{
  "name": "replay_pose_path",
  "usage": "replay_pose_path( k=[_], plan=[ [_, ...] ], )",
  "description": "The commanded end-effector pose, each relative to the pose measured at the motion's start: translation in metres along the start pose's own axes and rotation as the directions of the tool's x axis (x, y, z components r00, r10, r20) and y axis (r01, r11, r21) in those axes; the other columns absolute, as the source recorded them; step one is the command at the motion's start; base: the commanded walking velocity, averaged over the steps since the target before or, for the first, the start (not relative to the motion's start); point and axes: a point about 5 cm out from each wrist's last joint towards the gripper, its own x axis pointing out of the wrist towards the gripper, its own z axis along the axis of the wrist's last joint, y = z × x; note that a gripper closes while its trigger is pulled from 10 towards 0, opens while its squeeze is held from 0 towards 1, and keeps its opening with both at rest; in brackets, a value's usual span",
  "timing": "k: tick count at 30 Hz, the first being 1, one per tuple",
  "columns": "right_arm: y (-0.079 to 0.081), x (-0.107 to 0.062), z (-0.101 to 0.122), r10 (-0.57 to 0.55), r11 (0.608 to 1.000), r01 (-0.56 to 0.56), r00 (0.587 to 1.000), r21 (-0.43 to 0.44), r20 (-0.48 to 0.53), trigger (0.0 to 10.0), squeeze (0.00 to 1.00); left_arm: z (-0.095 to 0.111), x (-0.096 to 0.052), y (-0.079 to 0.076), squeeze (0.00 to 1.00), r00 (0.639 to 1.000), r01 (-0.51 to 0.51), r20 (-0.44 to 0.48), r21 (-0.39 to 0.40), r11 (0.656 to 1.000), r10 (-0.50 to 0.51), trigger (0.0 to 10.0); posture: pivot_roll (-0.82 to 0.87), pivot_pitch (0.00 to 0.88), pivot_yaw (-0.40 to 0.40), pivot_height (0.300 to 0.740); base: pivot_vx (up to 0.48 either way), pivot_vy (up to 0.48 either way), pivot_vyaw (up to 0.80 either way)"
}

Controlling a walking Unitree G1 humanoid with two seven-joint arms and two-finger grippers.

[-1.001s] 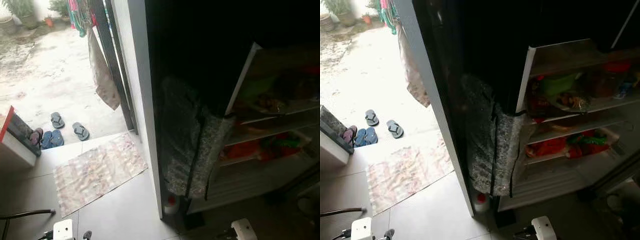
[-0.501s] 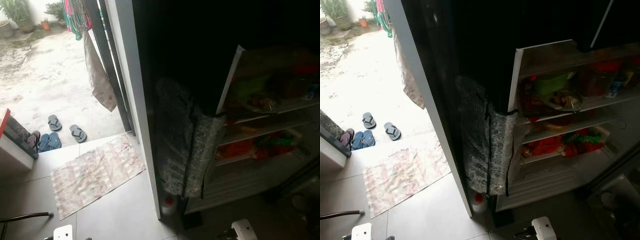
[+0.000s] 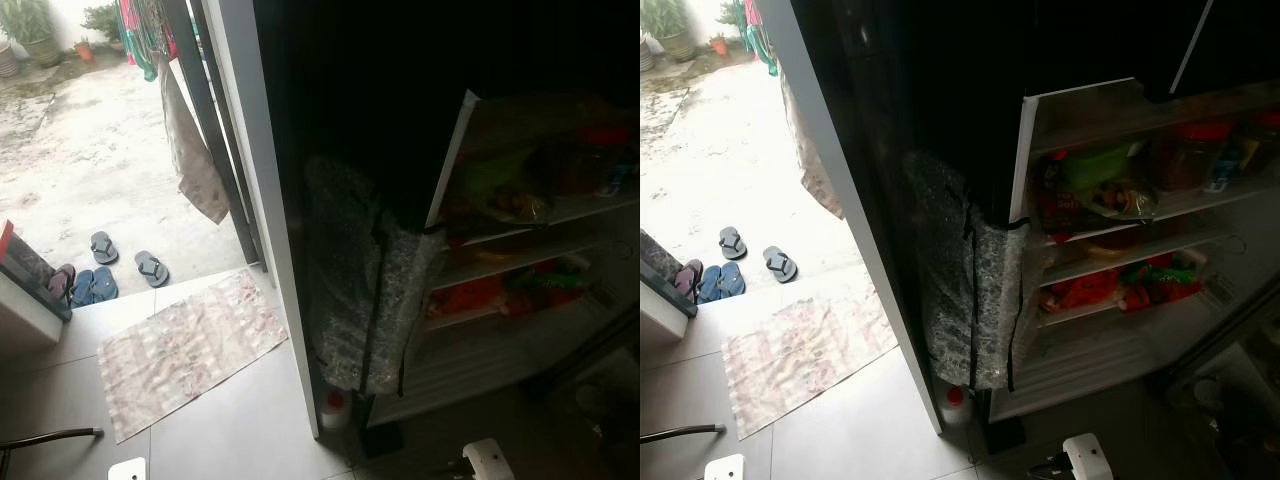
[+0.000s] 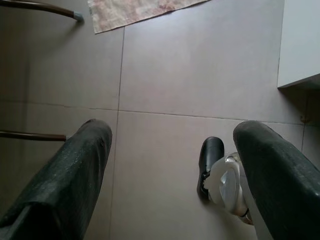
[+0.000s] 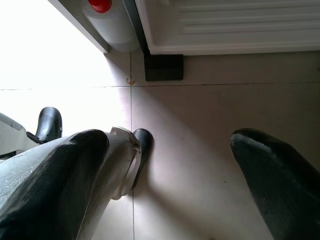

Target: Restocking fridge

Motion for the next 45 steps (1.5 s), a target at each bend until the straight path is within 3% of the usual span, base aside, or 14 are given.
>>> replay_pose_path(
  k=[1, 37, 42, 45],
  plan=[
    [0.0029, -0.0006, -0.0058, 0.008, 1.0, -0.008, 1.0, 0.003, -0.015, 10.0, 0.0, -0.0052, -0.0019, 0.0074, 0.0, 1.0, -0.01, -0.021, 0.018, 1.0, 0.01, 10.0, -0.03, 0.047, 0.056, 0.74, 0.0, 0.0, 0.0],
    [0.0027, -0.0005, -0.0053, 0.009, 1.0, -0.009, 1.0, 0.001, -0.014, 10.0, 0.0, -0.0085, -0.0026, 0.008, 0.0, 0.999, -0.005, -0.038, 0.016, 1.0, 0.005, 10.0, -0.03, 0.056, 0.055, 0.74, 0.0, 0.309, 0.0],
    [0.0024, -0.0005, -0.0054, 0.003, 1.0, -0.003, 1.0, 0.002, -0.015, 10.0, 0.0, -0.0093, -0.0027, 0.0075, 0.0, 0.999, 0.007, -0.044, 0.032, 0.999, -0.006, 10.0, -0.03, 0.056, 0.056, 0.74, 0.0, 0.0, 0.0],
    [0.0014, -0.0008, -0.007, -0.022, 0.998, 0.023, 1.0, 0.055, -0.011, 10.0, 0.0, -0.0101, -0.0028, 0.0072, 0.0, 0.999, 0.01, -0.05, 0.033, 0.999, -0.008, 10.0, -0.03, 0.056, 0.056, 0.74, 0.0, 0.0, 0.0]
  ],
)
